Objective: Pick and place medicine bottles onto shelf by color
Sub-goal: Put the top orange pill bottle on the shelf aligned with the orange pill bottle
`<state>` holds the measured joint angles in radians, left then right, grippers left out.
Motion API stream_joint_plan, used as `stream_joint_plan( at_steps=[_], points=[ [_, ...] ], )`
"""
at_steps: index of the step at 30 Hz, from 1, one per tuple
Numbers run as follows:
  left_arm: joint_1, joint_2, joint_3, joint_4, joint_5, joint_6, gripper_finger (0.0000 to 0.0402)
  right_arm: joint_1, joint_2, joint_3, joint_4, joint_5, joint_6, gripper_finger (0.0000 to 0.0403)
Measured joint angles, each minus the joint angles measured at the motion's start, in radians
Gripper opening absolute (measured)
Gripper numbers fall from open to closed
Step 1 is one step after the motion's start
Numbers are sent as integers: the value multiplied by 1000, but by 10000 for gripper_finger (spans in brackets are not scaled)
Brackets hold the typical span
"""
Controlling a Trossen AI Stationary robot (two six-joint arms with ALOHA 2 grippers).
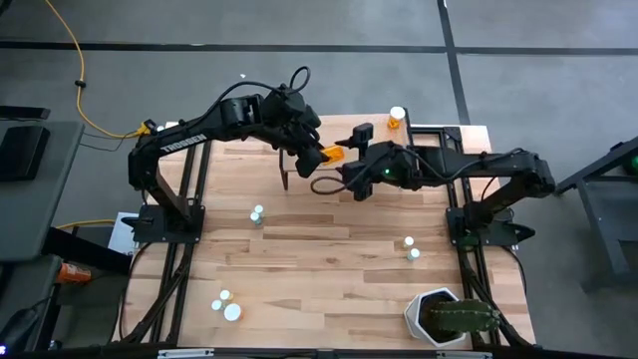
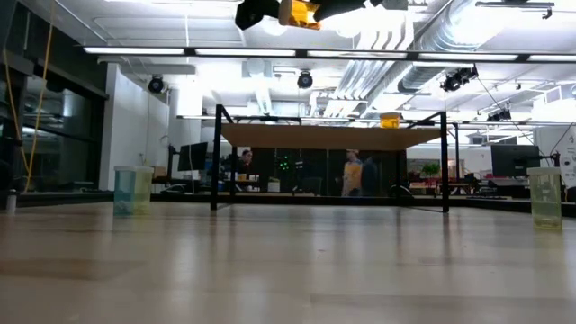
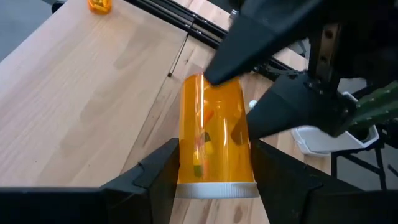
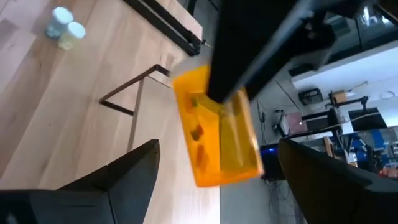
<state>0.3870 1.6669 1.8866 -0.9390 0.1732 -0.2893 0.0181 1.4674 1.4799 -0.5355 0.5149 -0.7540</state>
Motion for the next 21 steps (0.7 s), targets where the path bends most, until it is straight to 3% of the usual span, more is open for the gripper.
stream_joint_plan(
  at_steps=[6,13,21],
  points=[
    [14,0,0,0,-1,-23,179,34,44,0,82,79,-119,318],
    [14,0,0,0,-1,-23,179,36,73,0,95,141,-120,316],
    [14,0,0,2,0,-23,179,36,74,0,102,174,-119,250]
  ],
)
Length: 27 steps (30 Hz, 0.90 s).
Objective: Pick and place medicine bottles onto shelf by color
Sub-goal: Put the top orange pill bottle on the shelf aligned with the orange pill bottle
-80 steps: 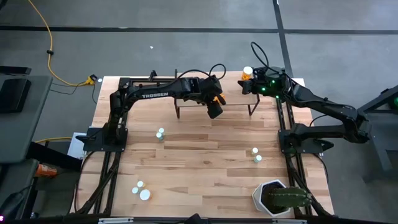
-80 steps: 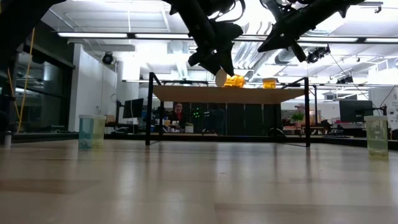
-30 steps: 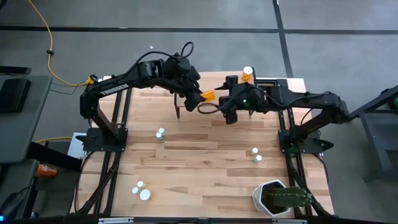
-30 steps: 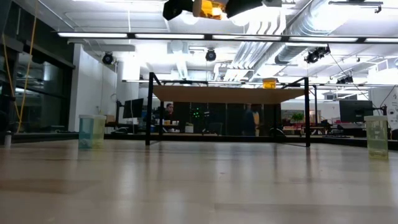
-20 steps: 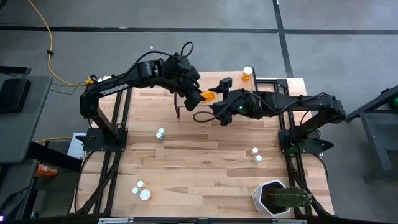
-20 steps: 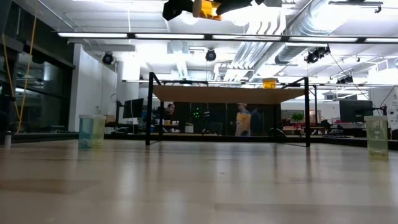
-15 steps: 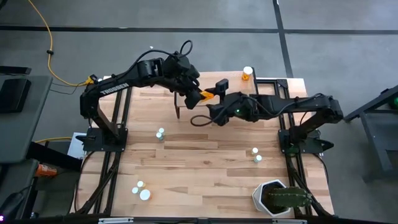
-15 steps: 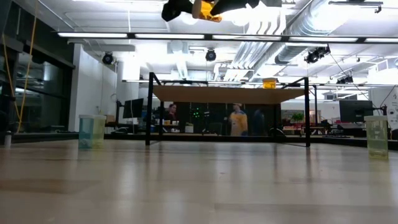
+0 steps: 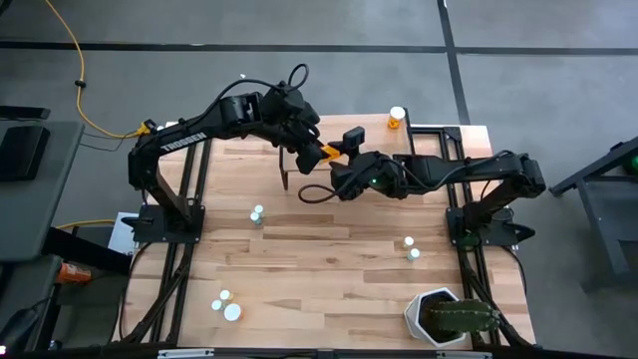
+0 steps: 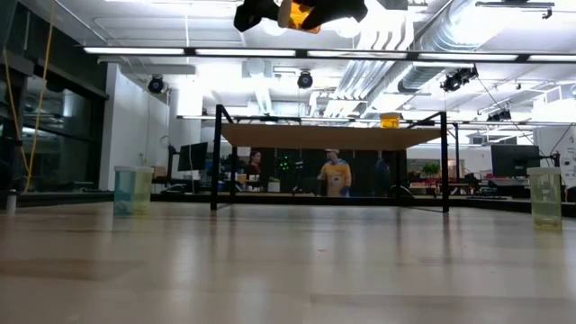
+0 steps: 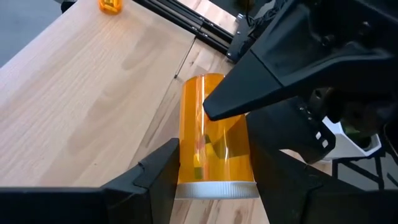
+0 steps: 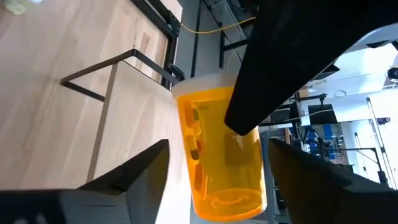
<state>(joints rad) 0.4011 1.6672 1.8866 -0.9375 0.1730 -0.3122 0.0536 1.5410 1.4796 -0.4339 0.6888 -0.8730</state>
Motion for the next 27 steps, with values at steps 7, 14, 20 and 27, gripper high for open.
stream_joint_plan(
  at_steps=[7,14,20,27],
  points=[
    [0,0,0,1,-3,0,179,-1,0,-1,17,-7,0,188],
    [0,0,0,10,-31,0,181,-1,0,-2,16,-5,21,165],
    [13,1,0,27,-42,17,207,-1,0,-2,8,1,21,164],
    [73,-5,11,9,-28,29,236,-5,-15,-2,-61,3,69,163]
  ],
)
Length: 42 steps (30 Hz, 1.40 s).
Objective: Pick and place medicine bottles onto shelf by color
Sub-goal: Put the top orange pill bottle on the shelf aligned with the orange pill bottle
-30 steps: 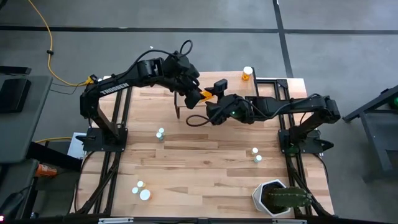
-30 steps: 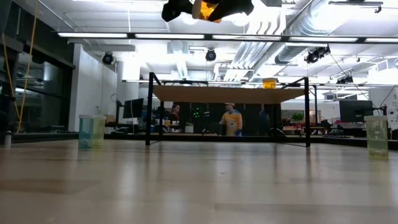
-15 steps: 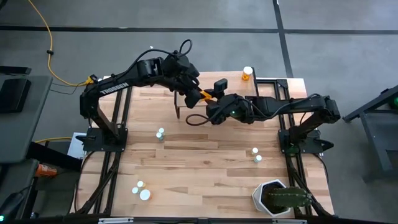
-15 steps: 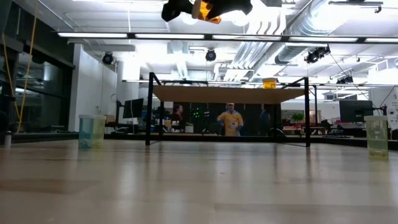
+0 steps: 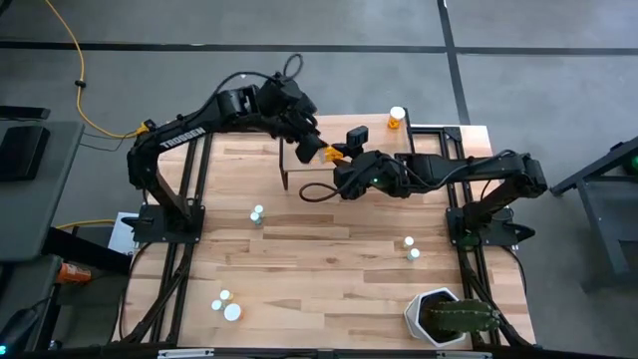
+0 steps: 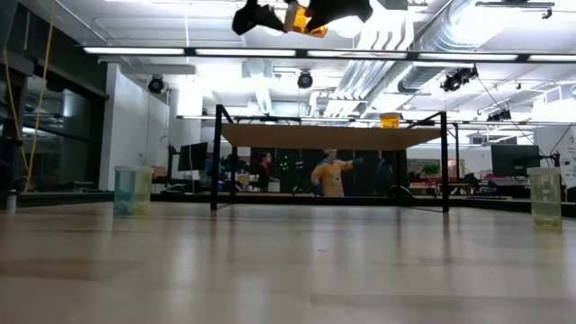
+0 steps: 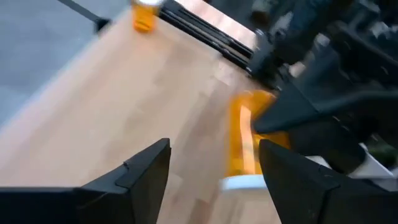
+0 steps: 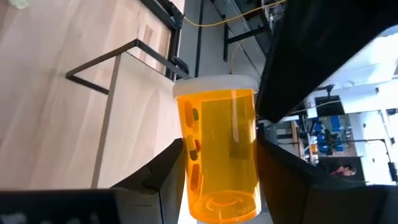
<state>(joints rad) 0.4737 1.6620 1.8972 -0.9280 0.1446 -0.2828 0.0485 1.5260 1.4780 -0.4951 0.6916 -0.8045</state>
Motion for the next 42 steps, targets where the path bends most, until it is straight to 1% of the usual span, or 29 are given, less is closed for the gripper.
stream_joint_plan(
  at_steps=[4,6,9,11,13,15,17,19,21,24,27,28,31,34,35,37,39,41,42],
  points=[
    [37,-14,44,0,-3,42,238,-10,-25,0,-119,-15,117,163],
    [55,-37,55,1,1,65,237,-27,-55,0,-217,-48,238,163],
    [64,-82,55,14,-18,110,235,-71,-126,-13,-360,-106,471,163],
    [65,-117,42,25,-42,149,235,-103,-194,-59,-416,-120,605,163],
    [60,-160,0,82,-67,161,235,-126,-284,-142,-406,-131,705,163],
    [55,-211,-67,169,-67,154,234,-136,-391,-252,-336,-144,789,163],
    [47,-272,-165,298,-67,132,234,-134,-497,-377,-221,-143,871,163],
    [33,-338,-279,441,-67,114,234,-131,-590,-498,-54,-140,940,163],
    [15,-401,-393,598,-67,97,234,-131,-653,-606,142,-121,985,163],
    [-11,-474,-547,801,-66,54,234,-135,-676,-738,435,-85,1022,163],
    [-32,-521,-653,933,-66,20,234,-148,-645,-836,678,-46,1037,163],
    [-37,-532,-677,962,-66,11,234,-152,-631,-861,731,-32,1043,163],
    [-48,-558,-713,989,-67,-11,234,-162,-585,-915,824,28,1062,163],
    [-61,-565,-723,985,-68,-13,234,-162,-548,-941,855,100,1092,163],
    [-65,-564,-723,985,-71,-13,234,-162,-538,-944,858,106,1096,163],
    [-72,-560,-723,989,-99,-2,234,-159,-518,-944,866,103,1095,163],
    [-81,-542,-723,991,-158,6,234,-153,-503,-943,874,67,1092,163],
    [-91,-503,-722,993,-221,6,234,-145,-494,-943,891,29,1075,163],
    [-94,-477,-723,992,-236,6,233,-139,-493,-943,899,20,1064,163]
  ],
)
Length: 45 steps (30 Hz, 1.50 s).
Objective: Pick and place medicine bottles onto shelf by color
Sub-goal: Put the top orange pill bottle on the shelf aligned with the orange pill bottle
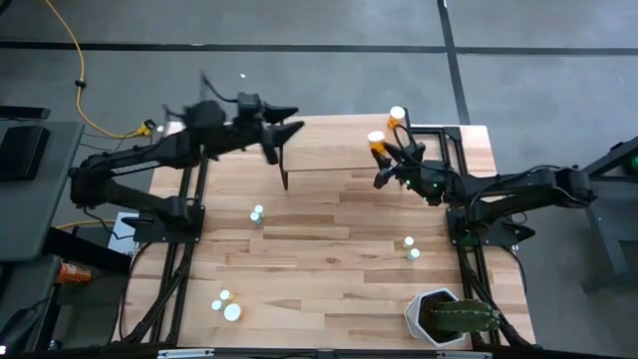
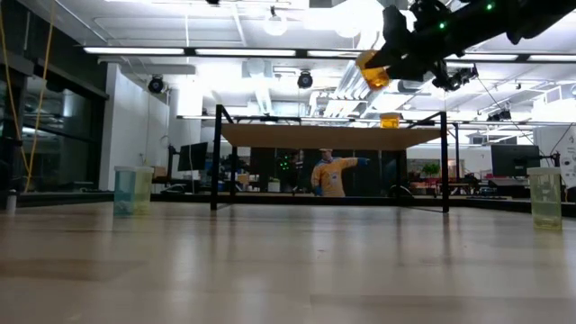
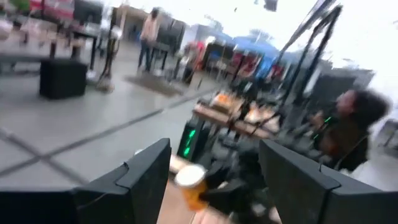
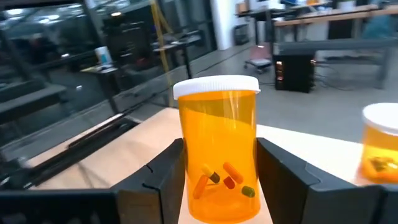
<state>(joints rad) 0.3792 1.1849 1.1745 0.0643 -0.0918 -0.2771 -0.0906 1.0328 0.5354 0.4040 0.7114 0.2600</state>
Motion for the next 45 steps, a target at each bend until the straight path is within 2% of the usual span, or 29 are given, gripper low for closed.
stream_joint_plan(
  at_steps=[5,10,13,15,22,31,45],
  points=[
    [-1,143,22,16,-9,-36,194,32,0,0,80,-51,-66,163],
    [-1,278,89,32,-18,-27,99,48,0,1,161,-165,-81,163],
    [1,322,102,28,-17,-32,29,60,0,2,226,-174,-85,163],
    [1,336,103,29,2,-53,9,61,0,2,264,-176,-85,163],
    [-3,380,104,95,134,-141,2,61,0,2,305,-238,-76,163],
    [-20,430,105,176,202,-226,0,61,1,2,305,-286,-40,163],
    [-20,442,104,224,204,-270,0,60,1,3,256,-334,-9,163]
  ],
)
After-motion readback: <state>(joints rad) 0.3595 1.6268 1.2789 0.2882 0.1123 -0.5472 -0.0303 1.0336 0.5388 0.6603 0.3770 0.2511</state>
